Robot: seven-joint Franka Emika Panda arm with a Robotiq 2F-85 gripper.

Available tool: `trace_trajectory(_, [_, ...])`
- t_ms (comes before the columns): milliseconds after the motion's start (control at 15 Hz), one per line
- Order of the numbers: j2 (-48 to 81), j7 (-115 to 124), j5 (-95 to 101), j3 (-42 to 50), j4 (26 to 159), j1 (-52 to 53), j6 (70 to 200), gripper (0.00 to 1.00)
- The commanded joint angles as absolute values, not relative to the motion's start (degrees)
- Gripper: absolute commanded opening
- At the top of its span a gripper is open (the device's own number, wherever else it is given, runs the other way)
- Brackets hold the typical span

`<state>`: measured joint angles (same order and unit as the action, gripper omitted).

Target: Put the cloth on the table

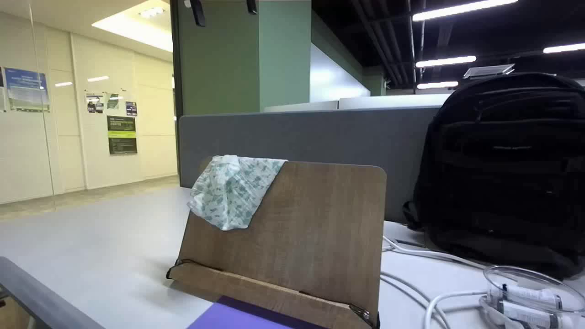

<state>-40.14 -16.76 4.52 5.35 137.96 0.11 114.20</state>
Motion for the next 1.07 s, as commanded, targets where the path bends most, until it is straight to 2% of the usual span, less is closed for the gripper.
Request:
trace_trajectory(0, [-40.09,-16.56,4.73,5.6,137.82,0.46,114.08,1.0])
trace_trajectory(1000, [-39.12,-16.35,5.04,5.25,139.07,0.53,115.55,1.0])
